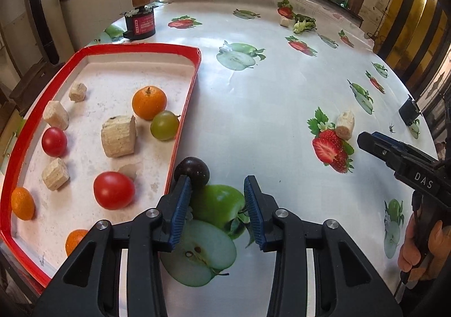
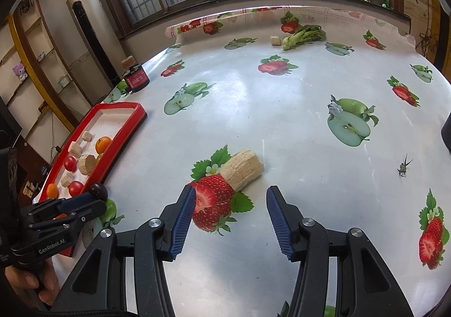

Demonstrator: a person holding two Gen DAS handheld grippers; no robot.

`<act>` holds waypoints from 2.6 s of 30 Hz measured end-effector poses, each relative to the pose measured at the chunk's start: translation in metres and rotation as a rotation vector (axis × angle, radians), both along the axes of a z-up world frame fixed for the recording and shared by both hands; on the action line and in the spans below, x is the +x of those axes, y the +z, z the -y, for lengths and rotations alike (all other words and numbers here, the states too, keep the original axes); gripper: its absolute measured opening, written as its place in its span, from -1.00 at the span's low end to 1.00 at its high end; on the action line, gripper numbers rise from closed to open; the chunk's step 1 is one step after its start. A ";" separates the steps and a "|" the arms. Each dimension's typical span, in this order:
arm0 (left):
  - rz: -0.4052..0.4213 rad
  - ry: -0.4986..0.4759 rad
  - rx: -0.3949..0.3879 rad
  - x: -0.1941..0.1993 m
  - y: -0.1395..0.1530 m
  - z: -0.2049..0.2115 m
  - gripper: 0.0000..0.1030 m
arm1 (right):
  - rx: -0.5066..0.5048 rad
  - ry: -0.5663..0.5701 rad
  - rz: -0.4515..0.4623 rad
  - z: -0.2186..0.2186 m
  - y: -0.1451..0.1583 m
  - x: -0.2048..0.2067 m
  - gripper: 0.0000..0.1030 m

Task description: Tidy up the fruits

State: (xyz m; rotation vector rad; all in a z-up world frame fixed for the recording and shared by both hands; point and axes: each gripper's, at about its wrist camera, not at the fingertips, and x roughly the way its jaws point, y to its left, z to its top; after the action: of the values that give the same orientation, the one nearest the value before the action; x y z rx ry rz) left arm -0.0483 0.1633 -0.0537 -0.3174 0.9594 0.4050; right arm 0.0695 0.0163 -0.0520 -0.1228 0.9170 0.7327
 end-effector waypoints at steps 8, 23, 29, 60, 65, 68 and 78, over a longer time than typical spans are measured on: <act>-0.001 -0.005 0.059 0.012 -0.001 -0.004 -0.27 | -0.038 -0.019 -0.035 -0.016 -0.019 0.023 0.05; 0.012 -0.089 0.129 0.003 -0.004 0.004 -0.27 | -0.058 0.020 0.008 -0.033 -0.021 0.024 -0.14; -0.081 -0.044 0.256 0.026 -0.011 0.011 -0.28 | -0.015 0.035 0.007 -0.030 -0.014 0.020 -0.14; -0.042 0.012 0.117 0.017 -0.005 -0.004 -0.59 | 0.048 0.064 0.044 -0.031 0.020 -0.014 -0.14; -0.024 -0.011 0.133 0.014 -0.004 -0.013 -0.59 | 0.050 0.065 0.029 -0.033 0.016 -0.012 -0.14; -0.046 -0.023 0.183 0.021 -0.005 -0.008 -0.59 | 0.051 0.069 0.026 -0.034 0.014 -0.012 -0.14; -0.096 -0.022 0.377 0.049 -0.012 0.005 -0.66 | 0.069 0.063 0.027 -0.028 0.017 -0.012 -0.14</act>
State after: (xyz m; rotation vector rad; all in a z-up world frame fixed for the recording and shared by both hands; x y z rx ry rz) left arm 0.0005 0.1581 -0.0654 0.0554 0.9570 0.5740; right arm 0.0574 0.0443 -0.0352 -0.1004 0.8647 0.8183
